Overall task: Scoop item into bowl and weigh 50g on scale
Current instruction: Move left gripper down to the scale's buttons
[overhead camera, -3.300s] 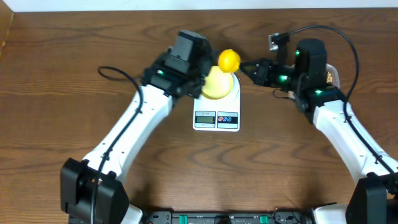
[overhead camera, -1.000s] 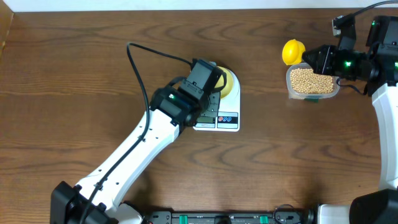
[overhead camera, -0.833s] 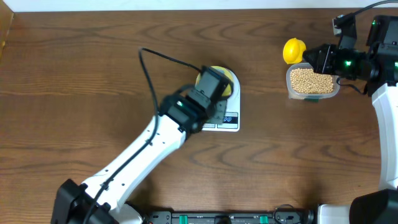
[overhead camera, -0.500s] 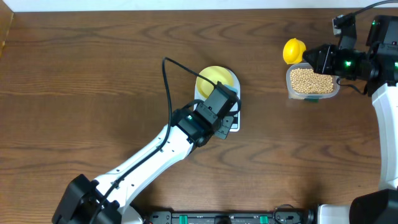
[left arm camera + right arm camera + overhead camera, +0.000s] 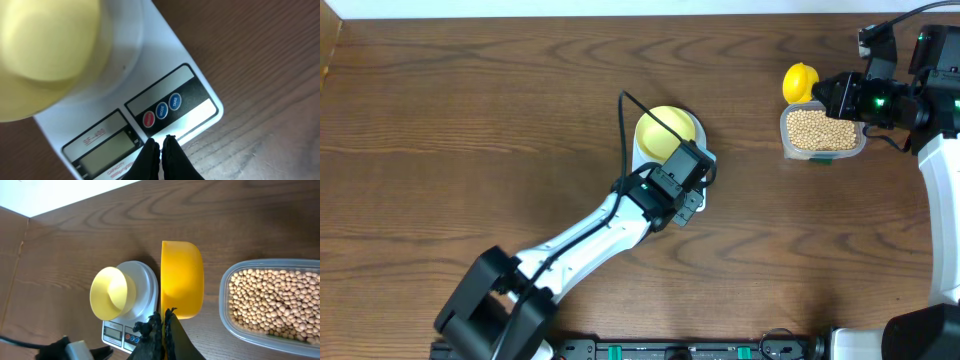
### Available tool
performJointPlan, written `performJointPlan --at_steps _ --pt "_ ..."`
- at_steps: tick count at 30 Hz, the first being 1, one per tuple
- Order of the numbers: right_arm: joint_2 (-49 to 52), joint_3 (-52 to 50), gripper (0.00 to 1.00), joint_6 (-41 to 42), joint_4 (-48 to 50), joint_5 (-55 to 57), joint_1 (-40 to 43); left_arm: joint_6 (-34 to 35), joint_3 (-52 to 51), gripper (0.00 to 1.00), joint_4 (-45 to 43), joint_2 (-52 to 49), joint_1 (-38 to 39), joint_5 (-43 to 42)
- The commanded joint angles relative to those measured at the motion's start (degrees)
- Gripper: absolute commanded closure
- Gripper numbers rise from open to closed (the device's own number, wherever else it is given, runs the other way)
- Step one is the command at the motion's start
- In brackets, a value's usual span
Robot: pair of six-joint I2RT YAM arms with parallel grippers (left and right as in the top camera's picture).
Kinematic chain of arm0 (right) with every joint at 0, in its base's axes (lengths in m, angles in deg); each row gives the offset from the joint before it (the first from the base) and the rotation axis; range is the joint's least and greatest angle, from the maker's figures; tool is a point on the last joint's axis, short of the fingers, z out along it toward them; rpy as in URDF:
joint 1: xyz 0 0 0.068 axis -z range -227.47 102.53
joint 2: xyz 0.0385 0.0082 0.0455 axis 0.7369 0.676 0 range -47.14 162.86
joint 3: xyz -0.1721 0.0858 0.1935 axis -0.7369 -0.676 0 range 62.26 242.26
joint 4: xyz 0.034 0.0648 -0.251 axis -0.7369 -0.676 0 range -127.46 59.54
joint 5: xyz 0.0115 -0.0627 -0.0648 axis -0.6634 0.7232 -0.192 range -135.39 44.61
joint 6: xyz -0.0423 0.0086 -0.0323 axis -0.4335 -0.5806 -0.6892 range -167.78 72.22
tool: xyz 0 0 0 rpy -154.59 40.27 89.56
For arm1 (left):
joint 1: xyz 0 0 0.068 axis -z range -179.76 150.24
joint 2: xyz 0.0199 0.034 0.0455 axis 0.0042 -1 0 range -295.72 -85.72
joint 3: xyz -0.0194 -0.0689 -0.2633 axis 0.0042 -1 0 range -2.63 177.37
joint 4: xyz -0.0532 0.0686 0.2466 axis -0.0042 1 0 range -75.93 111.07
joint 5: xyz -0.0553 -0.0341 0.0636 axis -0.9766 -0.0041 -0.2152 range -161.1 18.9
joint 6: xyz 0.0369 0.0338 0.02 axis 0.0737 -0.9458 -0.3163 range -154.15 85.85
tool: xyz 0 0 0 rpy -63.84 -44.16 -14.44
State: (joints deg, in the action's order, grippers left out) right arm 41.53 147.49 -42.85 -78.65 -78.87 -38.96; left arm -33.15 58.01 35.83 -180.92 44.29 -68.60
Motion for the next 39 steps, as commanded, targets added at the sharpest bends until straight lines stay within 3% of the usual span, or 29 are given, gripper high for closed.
performJointPlan --at_steps 1,19,39 --pt "0.2 0.9 0.99 -1.0 -0.1 0.6 0.0 -1.4 -0.5 0.92 -1.0 -3.6 0.1 1.3" --pt "0.2 0.9 0.99 -1.9 -0.1 0.6 0.0 -2.8 -0.5 0.92 -5.0 -10.6 0.1 4.9" --pt "0.2 0.9 0.99 -2.1 -0.3 0.6 0.0 -2.7 -0.5 0.92 -5.7 -11.8 0.0 7.5"
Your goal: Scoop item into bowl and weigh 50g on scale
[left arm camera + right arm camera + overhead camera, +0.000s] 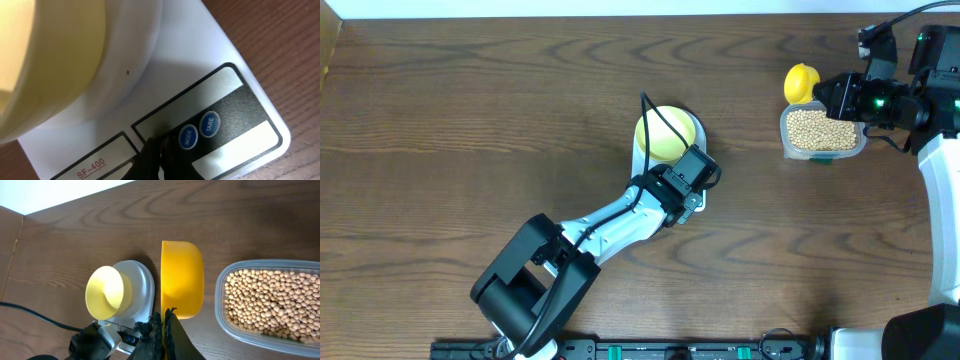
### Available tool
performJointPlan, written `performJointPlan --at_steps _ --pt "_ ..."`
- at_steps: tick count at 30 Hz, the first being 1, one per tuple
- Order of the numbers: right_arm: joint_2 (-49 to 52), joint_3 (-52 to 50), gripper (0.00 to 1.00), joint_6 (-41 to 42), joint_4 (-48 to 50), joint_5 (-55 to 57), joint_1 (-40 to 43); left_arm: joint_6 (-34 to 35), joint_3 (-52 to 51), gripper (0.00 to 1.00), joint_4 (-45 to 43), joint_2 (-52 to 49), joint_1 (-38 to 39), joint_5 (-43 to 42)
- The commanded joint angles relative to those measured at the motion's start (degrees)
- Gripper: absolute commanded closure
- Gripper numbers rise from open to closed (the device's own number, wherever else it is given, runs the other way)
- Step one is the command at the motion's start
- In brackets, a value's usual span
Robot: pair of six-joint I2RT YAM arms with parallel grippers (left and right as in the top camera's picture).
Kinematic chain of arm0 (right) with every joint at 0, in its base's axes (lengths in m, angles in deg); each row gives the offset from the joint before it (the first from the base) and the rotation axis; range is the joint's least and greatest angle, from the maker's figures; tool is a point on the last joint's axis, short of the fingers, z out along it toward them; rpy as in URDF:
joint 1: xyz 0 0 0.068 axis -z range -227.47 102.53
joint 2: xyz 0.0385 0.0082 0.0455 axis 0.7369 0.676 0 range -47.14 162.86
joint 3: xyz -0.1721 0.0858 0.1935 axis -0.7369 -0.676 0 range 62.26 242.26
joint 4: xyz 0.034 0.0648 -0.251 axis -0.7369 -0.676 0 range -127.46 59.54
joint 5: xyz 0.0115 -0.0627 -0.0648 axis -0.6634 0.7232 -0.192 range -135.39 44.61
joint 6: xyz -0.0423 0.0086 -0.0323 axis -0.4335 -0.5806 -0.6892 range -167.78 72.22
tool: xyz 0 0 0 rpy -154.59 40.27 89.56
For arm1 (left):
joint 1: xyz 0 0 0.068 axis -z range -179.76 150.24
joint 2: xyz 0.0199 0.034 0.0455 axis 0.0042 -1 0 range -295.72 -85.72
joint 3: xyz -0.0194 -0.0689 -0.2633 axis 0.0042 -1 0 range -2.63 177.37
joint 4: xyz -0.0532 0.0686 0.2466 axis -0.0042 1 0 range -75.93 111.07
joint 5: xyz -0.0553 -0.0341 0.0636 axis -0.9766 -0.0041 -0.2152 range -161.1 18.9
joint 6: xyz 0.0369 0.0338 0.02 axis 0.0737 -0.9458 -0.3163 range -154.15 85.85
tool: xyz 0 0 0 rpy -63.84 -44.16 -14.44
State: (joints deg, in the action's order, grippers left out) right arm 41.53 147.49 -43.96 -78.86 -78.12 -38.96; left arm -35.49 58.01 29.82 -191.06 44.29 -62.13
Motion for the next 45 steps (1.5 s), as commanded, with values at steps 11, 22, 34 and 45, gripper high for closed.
performJointPlan --at_steps 11,22,34,45 --pt "0.2 0.9 0.99 -0.9 -0.3 0.7 0.1 -0.4 -0.5 0.92 1.7 -2.4 0.3 0.7" --pt "0.2 0.9 0.99 -1.1 -0.7 0.7 0.1 -2.3 -0.5 0.92 0.7 -3.1 2.1 0.7" --pt "0.2 0.9 0.99 -1.1 -0.7 0.7 0.1 -2.7 -0.5 0.92 -0.5 -4.0 2.1 0.7" --pt "0.2 0.9 0.99 -1.1 -0.9 0.7 0.1 -2.6 -0.5 0.92 0.0 -4.0 2.1 0.7"
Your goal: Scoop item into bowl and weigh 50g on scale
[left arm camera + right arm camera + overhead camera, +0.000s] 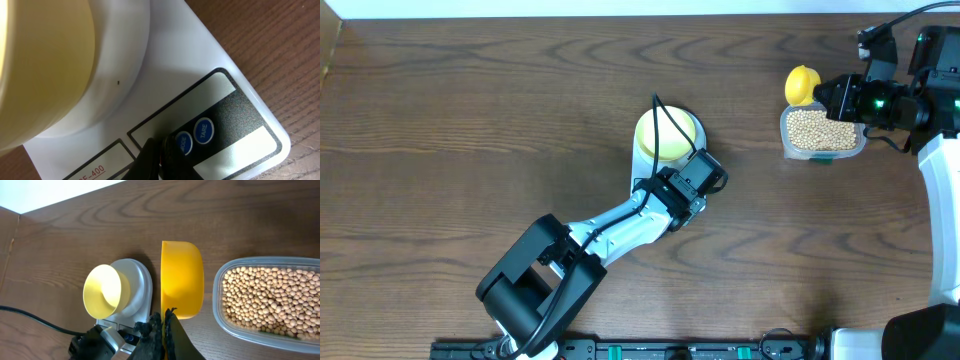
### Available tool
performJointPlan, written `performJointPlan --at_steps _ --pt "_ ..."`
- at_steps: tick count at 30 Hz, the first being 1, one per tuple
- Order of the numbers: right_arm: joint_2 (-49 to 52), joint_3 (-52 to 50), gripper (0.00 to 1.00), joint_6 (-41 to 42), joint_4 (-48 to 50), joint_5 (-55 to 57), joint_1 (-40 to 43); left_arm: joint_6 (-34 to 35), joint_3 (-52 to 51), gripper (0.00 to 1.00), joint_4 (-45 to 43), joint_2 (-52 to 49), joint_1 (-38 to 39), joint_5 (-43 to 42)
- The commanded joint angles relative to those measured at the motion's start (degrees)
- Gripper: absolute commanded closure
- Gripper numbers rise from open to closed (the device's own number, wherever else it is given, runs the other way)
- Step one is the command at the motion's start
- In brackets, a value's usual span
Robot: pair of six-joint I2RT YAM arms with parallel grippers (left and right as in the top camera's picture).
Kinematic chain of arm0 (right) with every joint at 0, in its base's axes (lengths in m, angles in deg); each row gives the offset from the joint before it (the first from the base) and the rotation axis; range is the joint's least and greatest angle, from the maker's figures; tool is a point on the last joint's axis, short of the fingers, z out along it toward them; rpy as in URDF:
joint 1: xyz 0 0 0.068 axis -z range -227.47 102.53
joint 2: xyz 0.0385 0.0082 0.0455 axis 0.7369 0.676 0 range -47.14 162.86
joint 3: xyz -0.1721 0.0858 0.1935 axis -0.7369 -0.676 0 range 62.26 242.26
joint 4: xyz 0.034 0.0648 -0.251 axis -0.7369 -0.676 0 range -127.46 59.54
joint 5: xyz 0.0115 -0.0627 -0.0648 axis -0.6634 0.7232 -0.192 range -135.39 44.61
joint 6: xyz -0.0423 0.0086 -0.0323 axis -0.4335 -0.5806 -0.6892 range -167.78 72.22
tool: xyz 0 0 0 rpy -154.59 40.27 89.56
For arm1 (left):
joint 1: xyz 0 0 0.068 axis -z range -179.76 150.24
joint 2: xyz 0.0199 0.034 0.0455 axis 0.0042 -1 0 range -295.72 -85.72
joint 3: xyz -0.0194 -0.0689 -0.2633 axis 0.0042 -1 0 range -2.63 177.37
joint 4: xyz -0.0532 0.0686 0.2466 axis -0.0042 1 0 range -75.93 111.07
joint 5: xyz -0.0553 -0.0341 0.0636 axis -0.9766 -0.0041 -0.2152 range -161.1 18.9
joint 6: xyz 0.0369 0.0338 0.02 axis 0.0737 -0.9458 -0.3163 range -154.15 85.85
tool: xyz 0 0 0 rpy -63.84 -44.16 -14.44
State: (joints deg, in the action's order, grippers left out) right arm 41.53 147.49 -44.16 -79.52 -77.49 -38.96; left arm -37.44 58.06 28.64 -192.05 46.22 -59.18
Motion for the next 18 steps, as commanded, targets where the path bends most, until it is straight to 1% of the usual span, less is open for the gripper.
performJointPlan --at_steps 1,11,18 --pt "0.2 0.9 0.99 -1.0 -0.4 0.1 0.1 -0.6 -0.6 0.92 1.3 -3.0 0.1 -2.3" --pt "0.2 0.9 0.99 -1.1 -0.3 0.3 0.1 -0.5 -0.6 0.92 3.3 -3.4 0.1 -2.4" --pt "0.2 0.9 0.99 -1.1 -0.1 0.3 0.1 -0.5 -0.6 0.92 2.5 -4.4 0.1 -2.4"
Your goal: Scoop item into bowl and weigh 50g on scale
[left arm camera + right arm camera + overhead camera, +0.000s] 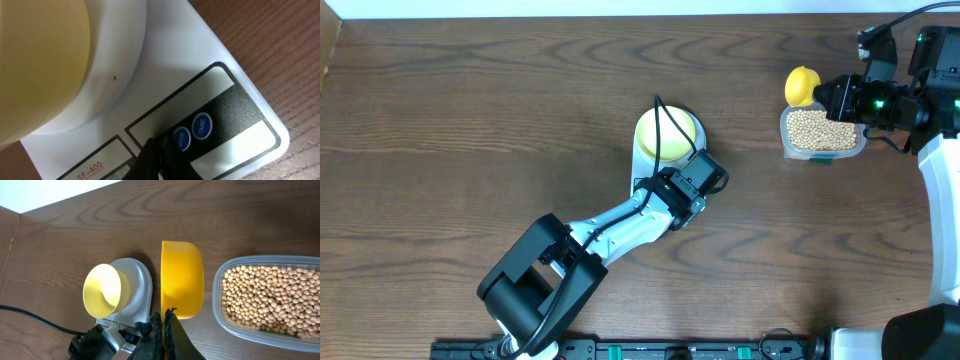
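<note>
A yellow bowl (665, 133) stands on the round plate of a white scale (165, 75) at mid-table. My left gripper (160, 145) is shut, its tips down on the scale's black button strip, just left of the blue MODE button (180, 138) and TARE button (201, 125). From overhead the left gripper (692, 192) covers the scale's front. My right gripper (164, 316) is shut on the handle of a yellow scoop (182, 277), held at the far right beside a clear tub of soybeans (270, 300). The scoop (800, 82) looks empty.
The soybean tub (820, 130) sits at the right of the brown wooden table (470, 120). A black cable (658, 115) from the left arm arcs over the bowl. The scale's display, labelled SF-400 (90, 167), is partly cut off at the frame's bottom.
Almost nothing. The left gripper's tips remain on the button strip left of MODE, with only a slight shift in view. The right gripper and scoop are unmoved.
At first my shut left gripper hovered off the scale's front edge, with a red button showing left of the two blue ones. Then its tips were down over that red button, and they have stayed there. The right gripper held the scoop beside the tub throughout.
</note>
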### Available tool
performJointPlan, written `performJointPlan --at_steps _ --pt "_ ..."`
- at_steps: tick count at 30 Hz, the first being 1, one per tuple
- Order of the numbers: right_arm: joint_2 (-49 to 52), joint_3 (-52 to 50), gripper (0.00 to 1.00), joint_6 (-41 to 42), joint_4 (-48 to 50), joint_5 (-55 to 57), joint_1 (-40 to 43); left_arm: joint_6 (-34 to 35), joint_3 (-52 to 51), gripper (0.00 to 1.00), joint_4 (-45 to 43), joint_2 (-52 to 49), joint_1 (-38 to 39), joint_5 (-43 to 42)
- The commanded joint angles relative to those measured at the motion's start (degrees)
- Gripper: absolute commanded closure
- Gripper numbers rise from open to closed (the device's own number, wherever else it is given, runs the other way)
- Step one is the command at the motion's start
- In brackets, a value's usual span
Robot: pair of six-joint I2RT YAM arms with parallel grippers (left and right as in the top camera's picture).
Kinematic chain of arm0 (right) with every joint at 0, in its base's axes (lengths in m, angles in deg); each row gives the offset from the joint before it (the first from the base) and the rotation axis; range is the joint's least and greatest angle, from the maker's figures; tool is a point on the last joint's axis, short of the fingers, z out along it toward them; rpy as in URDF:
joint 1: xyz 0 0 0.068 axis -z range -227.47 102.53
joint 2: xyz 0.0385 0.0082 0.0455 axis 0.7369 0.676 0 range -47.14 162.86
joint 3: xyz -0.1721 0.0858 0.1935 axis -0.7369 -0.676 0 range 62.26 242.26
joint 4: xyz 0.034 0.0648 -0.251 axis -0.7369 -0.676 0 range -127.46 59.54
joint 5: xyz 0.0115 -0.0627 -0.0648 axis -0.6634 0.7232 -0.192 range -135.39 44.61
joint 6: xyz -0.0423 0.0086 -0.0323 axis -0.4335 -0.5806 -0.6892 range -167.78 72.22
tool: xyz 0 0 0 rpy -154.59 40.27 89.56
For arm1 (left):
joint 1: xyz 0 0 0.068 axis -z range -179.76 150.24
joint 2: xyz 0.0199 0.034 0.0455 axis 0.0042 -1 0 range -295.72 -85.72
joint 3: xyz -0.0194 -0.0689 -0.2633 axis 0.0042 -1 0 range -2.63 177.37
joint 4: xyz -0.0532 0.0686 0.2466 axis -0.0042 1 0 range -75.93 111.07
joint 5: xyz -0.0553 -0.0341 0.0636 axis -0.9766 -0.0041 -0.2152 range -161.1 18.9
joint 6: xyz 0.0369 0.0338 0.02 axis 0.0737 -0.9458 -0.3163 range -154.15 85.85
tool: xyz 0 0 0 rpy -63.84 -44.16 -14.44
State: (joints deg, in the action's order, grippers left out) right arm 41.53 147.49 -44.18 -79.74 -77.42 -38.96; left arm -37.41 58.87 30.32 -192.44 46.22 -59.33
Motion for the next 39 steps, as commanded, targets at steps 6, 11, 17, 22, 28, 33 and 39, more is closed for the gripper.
performJointPlan --at_steps 6,11,17,22,28,33,39 --pt "0.2 0.9 0.99 -1.1 0.1 0.2 0.1 -0.6 -1.4 0.93 0.8 -4.1 0.2 -2.3" --pt "0.2 0.9 0.99 -1.1 0.0 0.2 0.3 -0.9 -1.4 0.92 1.5 -3.2 1.0 -1.6" --pt "0.2 0.9 0.99 -1.1 0.0 0.2 0.5 -2.3 -1.4 0.93 1.4 -3.4 1.0 -0.3" --pt "0.2 0.9 0.99 -1.1 -0.1 0.2 0.5 -2.3 -1.4 0.92 1.4 -4.3 1.0 0.2" --pt "0.2 0.9 0.99 -1.1 -0.4 0.2 0.8 -2.3 -1.4 0.92 1.5 -4.5 1.0 0.5" --pt "0.2 0.9 0.99 -1.1 -0.4 -0.5 0.8 -2.3 -1.3 0.93 1.2 -4.4 1.0 1.0" --pt "0.2 0.9 0.99 -1.1 -0.5 -0.5 0.8 -2.5 -0.7 0.92 1.5 -0.3 1.0 0.9"
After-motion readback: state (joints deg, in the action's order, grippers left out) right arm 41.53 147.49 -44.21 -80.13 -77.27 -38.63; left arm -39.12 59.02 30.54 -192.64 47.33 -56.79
